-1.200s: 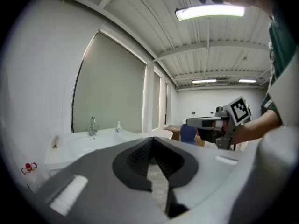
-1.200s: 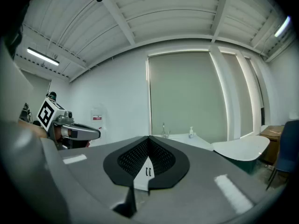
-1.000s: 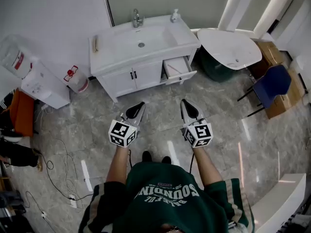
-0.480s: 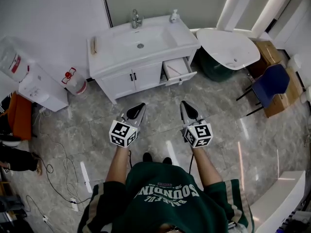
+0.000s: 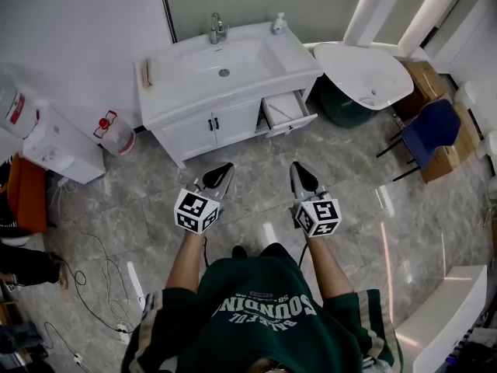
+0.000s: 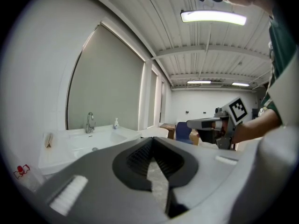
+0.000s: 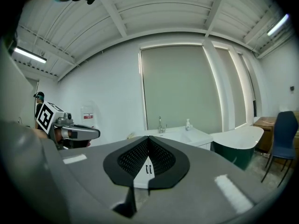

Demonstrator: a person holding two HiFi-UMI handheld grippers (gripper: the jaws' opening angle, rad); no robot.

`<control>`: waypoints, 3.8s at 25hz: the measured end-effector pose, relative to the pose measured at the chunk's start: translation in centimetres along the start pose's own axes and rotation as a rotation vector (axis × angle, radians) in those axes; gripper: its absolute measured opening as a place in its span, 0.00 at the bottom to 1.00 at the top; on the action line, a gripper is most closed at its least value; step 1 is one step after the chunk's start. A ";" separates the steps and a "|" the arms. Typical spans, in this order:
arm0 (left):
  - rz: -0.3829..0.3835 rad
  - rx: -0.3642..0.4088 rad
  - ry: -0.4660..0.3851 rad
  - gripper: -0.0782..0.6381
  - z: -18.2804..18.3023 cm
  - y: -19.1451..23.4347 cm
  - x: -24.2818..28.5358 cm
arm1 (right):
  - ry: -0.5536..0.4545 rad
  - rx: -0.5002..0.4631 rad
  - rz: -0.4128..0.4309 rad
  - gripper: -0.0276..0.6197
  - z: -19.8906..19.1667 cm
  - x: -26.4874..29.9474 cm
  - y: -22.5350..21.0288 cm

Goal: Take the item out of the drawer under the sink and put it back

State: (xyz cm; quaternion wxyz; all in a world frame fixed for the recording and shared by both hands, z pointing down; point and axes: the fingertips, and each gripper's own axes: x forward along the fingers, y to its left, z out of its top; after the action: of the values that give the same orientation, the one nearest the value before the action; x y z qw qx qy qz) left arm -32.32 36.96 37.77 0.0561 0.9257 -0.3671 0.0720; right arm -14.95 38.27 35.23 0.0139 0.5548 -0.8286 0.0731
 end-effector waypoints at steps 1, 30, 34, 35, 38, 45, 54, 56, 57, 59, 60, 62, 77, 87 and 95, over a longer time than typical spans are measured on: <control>-0.005 0.001 0.005 0.18 -0.2 0.4 0.1 | 0.004 0.003 -0.006 0.05 -0.3 0.3 0.1; 0.013 -0.026 0.046 0.18 2.8 9.8 22.6 | 0.017 0.026 0.078 0.05 2.7 19.5 -16.8; 0.038 -0.027 0.050 0.18 4.8 11.5 28.7 | 0.007 0.017 0.115 0.05 4.9 23.8 -21.8; 0.046 -0.028 0.050 0.18 5.2 11.8 30.0 | 0.008 0.014 0.126 0.05 5.3 24.7 -22.9; 0.070 -0.027 0.048 0.18 6.3 12.5 33.4 | 0.013 0.005 0.160 0.05 6.0 27.1 -25.8; 0.093 -0.027 0.066 0.18 6.7 13.4 37.4 | 0.022 0.019 0.201 0.05 5.9 30.3 -29.2; 0.039 -0.030 0.067 0.18 7.0 13.5 41.3 | 0.028 0.020 0.192 0.05 5.3 30.7 -30.8; 0.014 -0.026 0.061 0.18 7.3 13.3 42.6 | 0.034 0.011 0.183 0.05 5.1 30.7 -31.3; 0.003 -0.025 0.060 0.18 7.4 13.2 43.2 | 0.034 0.011 0.175 0.05 5.2 30.8 -31.6; -0.015 -0.022 0.059 0.18 7.6 13.1 44.2 | 0.032 0.013 0.163 0.05 5.4 30.9 -32.2; -0.022 -0.019 0.059 0.18 7.7 13.1 44.6 | 0.031 0.012 0.158 0.05 5.5 31.0 -32.4; -0.033 -0.014 0.059 0.18 7.7 13.0 45.1 | 0.032 0.011 0.150 0.05 5.5 31.0 -32.8; -0.118 -0.016 0.158 0.18 3.9 12.7 47.8 | 0.092 0.058 0.079 0.05 1.9 29.9 -34.9; -0.241 0.025 0.337 0.18 -4.1 11.4 50.5 | 0.186 0.139 0.014 0.05 -4.6 28.7 -36.1; -0.299 0.078 0.440 0.18 -9.1 11.7 52.6 | 0.232 0.194 -0.034 0.05 -8.6 28.7 -37.1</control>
State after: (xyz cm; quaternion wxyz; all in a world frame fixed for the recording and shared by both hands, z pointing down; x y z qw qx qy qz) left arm -3.33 -5.39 56.52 0.1091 0.9332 -0.2020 0.2766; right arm 7.69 -0.79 50.62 0.0571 0.5554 -0.8010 0.2161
